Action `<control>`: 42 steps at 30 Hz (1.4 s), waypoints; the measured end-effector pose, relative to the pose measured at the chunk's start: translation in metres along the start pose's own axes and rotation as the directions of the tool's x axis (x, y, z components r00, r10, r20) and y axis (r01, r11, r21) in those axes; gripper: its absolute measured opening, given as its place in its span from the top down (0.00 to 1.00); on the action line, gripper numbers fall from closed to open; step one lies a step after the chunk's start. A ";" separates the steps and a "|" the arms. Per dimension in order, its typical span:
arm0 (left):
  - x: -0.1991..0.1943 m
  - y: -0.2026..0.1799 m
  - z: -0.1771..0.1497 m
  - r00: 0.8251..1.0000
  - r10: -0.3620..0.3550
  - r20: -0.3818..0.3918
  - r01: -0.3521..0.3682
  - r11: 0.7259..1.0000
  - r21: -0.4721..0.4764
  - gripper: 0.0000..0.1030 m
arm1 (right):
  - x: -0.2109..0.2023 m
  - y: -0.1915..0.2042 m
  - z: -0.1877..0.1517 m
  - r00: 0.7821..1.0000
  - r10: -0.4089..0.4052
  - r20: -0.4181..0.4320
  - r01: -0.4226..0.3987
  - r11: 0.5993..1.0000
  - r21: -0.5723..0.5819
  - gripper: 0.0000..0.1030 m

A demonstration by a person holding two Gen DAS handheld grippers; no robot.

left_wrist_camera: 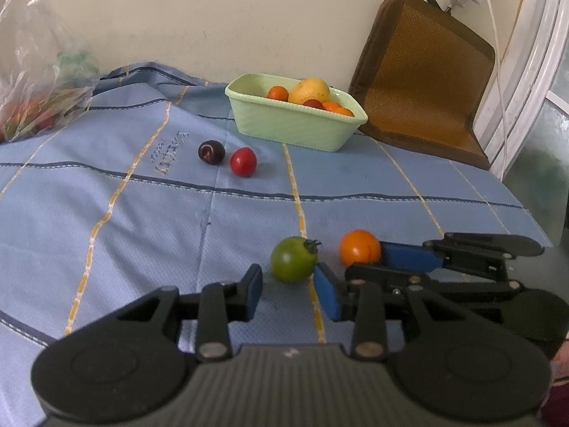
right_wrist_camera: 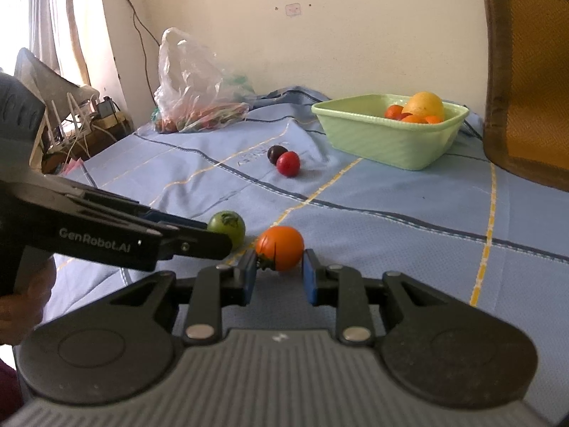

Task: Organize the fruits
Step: 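Hold the green tomato and orange tomato in both tools above the cloth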

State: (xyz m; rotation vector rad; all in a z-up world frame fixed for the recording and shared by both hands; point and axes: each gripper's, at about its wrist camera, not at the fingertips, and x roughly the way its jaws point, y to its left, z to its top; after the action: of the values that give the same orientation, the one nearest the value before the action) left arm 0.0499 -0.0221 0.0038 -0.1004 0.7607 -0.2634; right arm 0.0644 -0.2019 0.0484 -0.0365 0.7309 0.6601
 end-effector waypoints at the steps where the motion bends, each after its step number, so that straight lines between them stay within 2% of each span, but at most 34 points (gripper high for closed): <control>1: 0.000 0.000 0.000 1.000 0.001 0.000 -0.001 1.000 0.000 0.67 | 0.000 0.001 0.000 1.000 -0.002 -0.001 0.002 1.000 -0.002 0.71; 26: 0.001 0.001 -0.004 1.000 -0.015 0.020 0.015 1.000 0.023 0.66 | 0.001 0.001 0.000 1.000 -0.002 -0.004 0.002 1.000 -0.003 0.70; 34: -0.001 0.004 -0.008 0.998 -0.055 0.038 0.053 0.998 0.042 0.58 | 0.001 0.005 -0.001 1.000 -0.007 -0.006 0.007 1.000 -0.024 0.67; 42: -0.002 0.005 -0.004 0.996 -0.065 0.062 0.062 0.997 0.051 0.50 | 0.002 0.014 -0.002 0.999 -0.045 -0.007 0.045 0.997 -0.063 0.65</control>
State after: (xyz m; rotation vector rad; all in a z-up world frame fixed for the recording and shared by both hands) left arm 0.0470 -0.0165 0.0016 -0.0861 0.6885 -0.3376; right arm 0.0559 -0.1904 0.0482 -0.1129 0.7150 0.6400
